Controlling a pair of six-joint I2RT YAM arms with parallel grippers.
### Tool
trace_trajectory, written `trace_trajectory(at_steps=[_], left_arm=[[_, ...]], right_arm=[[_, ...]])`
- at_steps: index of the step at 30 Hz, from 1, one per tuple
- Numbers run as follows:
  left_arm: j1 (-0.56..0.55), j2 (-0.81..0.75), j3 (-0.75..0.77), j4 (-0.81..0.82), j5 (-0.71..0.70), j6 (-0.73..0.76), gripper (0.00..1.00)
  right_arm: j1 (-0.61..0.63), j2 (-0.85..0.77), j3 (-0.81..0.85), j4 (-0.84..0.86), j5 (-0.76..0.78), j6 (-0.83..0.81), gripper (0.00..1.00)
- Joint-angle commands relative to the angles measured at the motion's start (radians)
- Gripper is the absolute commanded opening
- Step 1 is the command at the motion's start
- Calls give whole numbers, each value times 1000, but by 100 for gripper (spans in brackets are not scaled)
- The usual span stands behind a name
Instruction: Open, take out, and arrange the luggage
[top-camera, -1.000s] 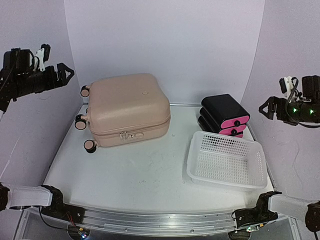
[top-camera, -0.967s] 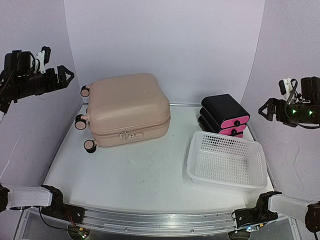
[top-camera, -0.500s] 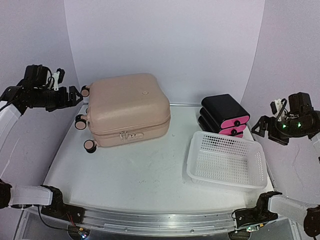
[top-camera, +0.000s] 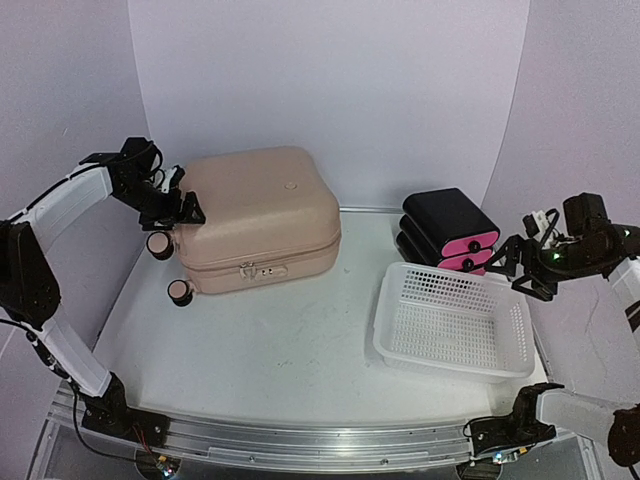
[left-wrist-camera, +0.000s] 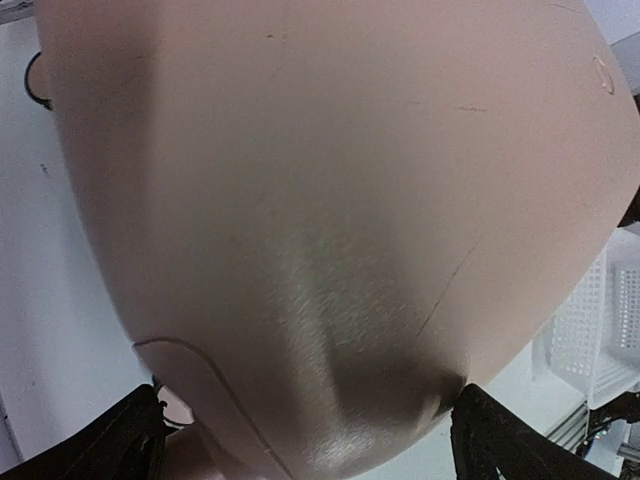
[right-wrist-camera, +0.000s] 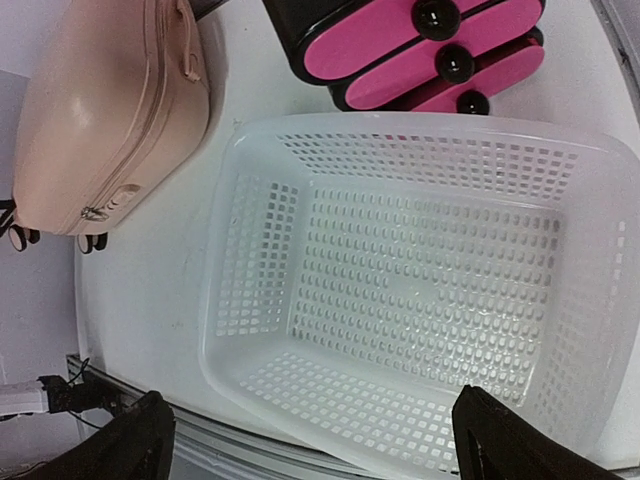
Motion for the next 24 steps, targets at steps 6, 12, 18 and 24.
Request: trace_trajectory(at_steps=[6,12,18,24], left_arm=[[-5,75,50,-26,92,68,100],[-37,45,-53,-27,150,74,99],[-91,-38,-173,-28,183,61,94],[-133,-111,-247,-27,239,24,85]], right_arm=[[15,19,-22,186,-187,99,98],[158,84,49,243,-130,115,98],[405,234,124,337,-9,120,98],[679,443,210,434,124,106,98]])
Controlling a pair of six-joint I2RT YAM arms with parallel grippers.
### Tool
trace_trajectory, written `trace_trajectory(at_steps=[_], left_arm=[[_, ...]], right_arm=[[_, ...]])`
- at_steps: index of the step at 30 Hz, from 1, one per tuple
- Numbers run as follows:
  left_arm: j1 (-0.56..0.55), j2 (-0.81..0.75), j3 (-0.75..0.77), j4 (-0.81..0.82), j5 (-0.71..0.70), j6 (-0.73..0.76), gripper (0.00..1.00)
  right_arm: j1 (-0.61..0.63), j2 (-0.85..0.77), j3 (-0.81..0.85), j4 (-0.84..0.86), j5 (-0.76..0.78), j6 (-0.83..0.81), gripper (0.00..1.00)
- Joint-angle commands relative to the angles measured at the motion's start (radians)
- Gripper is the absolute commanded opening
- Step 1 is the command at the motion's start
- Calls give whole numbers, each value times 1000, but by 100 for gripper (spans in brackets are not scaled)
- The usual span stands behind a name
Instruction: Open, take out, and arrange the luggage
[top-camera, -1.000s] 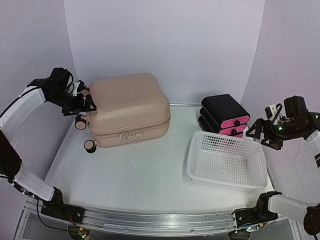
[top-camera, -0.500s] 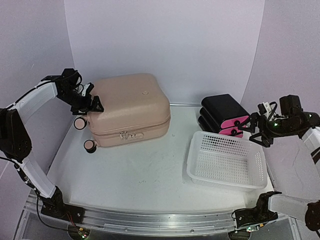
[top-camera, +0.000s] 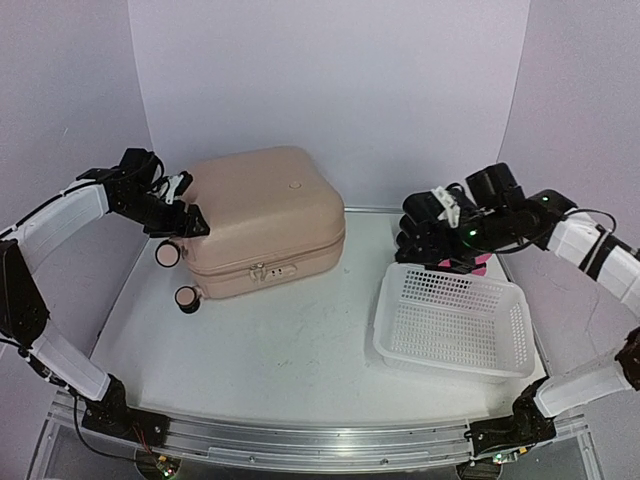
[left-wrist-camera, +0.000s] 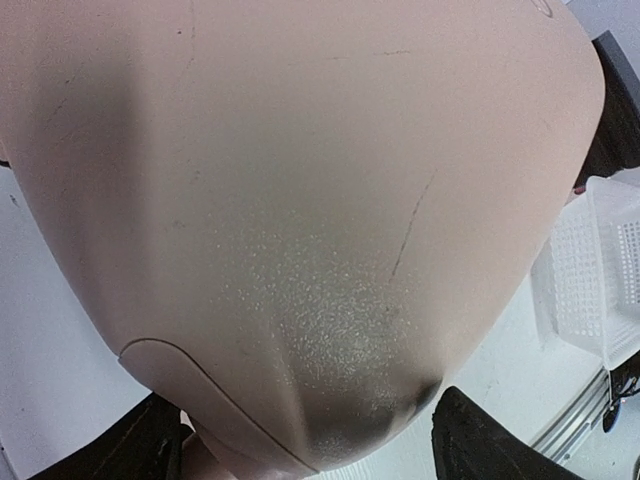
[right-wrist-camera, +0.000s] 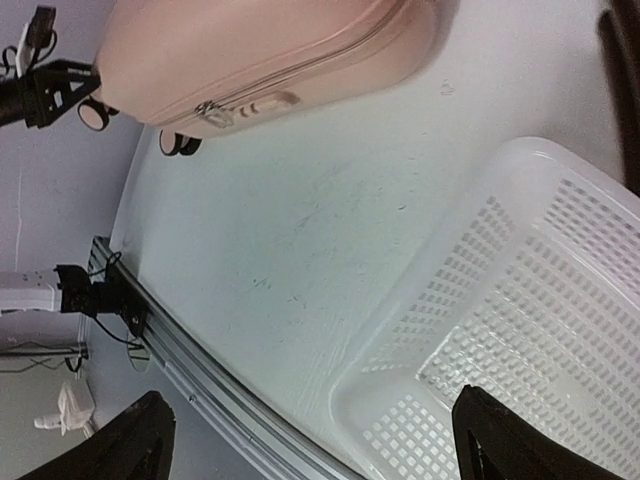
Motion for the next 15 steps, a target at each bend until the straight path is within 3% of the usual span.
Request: trace_trajectory(at_steps=[1,7,15], left_arm=[[-86,-18,-87,-134,201,-56,84],[-162,-12,-93,-124,284,-102,70],[-306,-8,-64,-95,279,-168,61]], right_arm=[[183,146,101,130,132,-11,98],[305,381,238,201,130,20,98],[313,474,227,313,170,51,92]])
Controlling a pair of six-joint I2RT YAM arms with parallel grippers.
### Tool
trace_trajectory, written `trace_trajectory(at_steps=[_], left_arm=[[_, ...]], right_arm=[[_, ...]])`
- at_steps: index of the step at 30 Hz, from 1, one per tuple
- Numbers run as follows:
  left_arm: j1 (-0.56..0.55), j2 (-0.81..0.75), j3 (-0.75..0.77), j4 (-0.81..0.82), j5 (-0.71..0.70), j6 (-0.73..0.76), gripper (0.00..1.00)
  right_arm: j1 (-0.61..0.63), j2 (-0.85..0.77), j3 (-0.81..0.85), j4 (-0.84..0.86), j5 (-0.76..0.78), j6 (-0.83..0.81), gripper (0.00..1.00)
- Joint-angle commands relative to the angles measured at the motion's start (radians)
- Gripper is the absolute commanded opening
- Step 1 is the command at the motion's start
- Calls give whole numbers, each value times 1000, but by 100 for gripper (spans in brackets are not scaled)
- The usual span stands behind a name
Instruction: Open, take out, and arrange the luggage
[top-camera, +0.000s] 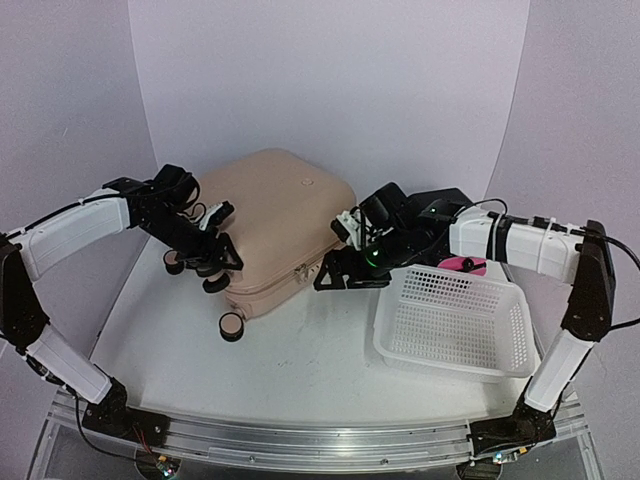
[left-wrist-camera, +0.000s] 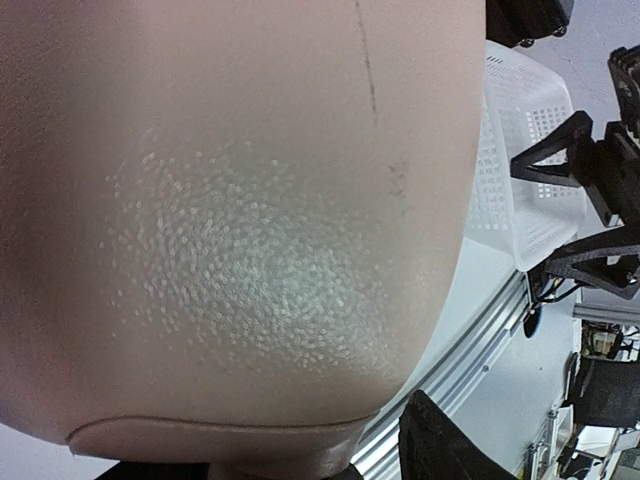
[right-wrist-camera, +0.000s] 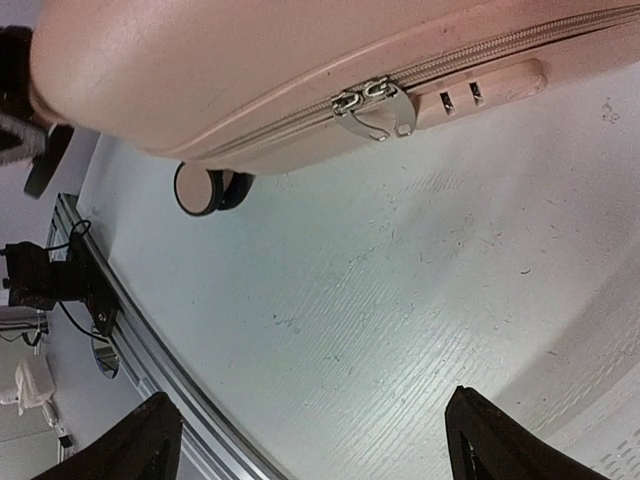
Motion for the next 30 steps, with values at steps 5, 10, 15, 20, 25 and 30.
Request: trace_trajectory(at_steps=[5,10,15,20,25,30], left_arm=[[-114,7,4,-12,103,-68,54],[-146,9,14,8,113,-93,44],[-153,3,26,22,121,-114,35],[-156,1,35,28,126,-125,29],[-159,-3,38,40,141,-145,26],[-168,-9,44,58,154,-169,22]], right_arm=[[-18,9,-31,200,82,-111,74],[-33,66,-81,396,-14,-164,65],[-38,156,-81,517,-59,-204,58],[-84,227,-108,683,-72,-149,50],[-96,271,-116,776,-157,-132,46],[-96,293,-128,825,-170,-120,40]])
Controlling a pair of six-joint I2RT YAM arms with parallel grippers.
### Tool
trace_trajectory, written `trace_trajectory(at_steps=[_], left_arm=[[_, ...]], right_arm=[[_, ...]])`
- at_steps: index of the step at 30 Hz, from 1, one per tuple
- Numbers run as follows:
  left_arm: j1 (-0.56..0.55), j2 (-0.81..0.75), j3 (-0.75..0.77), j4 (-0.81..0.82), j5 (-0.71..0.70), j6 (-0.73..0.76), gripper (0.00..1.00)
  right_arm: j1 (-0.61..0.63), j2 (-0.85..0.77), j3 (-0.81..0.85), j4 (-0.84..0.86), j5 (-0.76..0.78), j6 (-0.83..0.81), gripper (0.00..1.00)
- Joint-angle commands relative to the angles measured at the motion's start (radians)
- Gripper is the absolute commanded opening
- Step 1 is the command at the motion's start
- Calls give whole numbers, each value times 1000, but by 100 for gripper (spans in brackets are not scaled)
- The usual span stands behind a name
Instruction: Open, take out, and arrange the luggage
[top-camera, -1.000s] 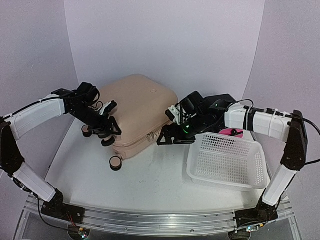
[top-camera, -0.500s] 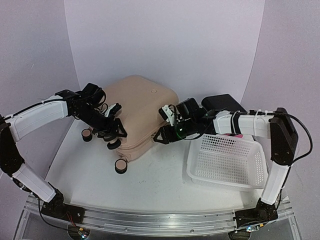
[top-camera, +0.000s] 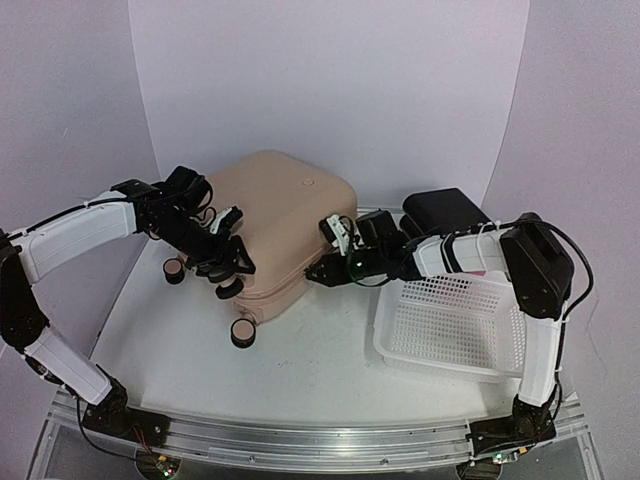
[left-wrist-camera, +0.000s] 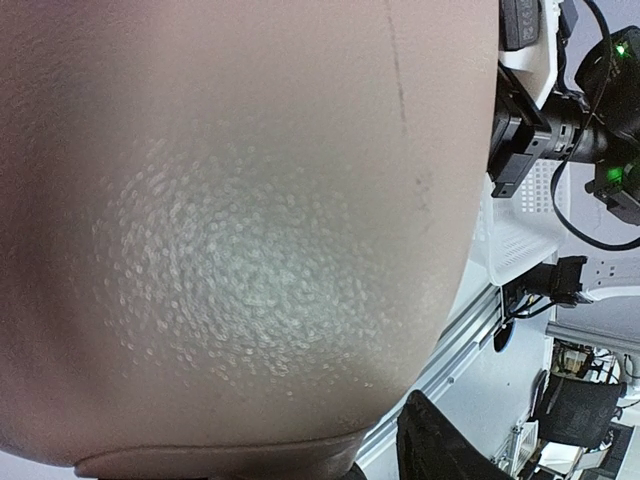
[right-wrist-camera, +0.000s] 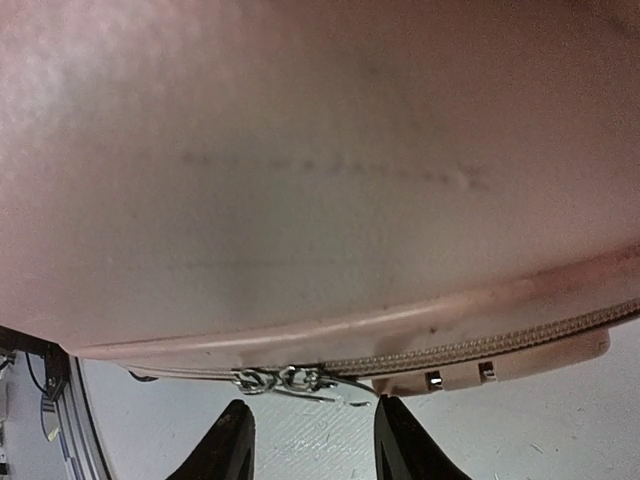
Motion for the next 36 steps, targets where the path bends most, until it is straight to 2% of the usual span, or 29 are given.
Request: trace_trajectory(at_steps=[1,3,6,15,18,24,36], left_arm=[[-65,-13,45,36,171,19,21],[-69,-14,48,45,178,11,20],[-70,-12,54,48,181,7,19],[-71,-15,62,48,176,9,17],[-71,-14,62,48,175,9,17],[-71,-12,64,49,177,7,16],[-71,-23,61,49,187,-3,16]], right_arm=[[9,25,12,135,-58,24,38],[10,40,23,140,-78,36,30],[9,21,-11,163,-59,44,29],[9,-65,-94,164,-12,52,47],[11,-89,-119,158,-18,56,48],[12,-73,-104,165,-59,50,37],[12,-3,-21,195,-65,50,35]])
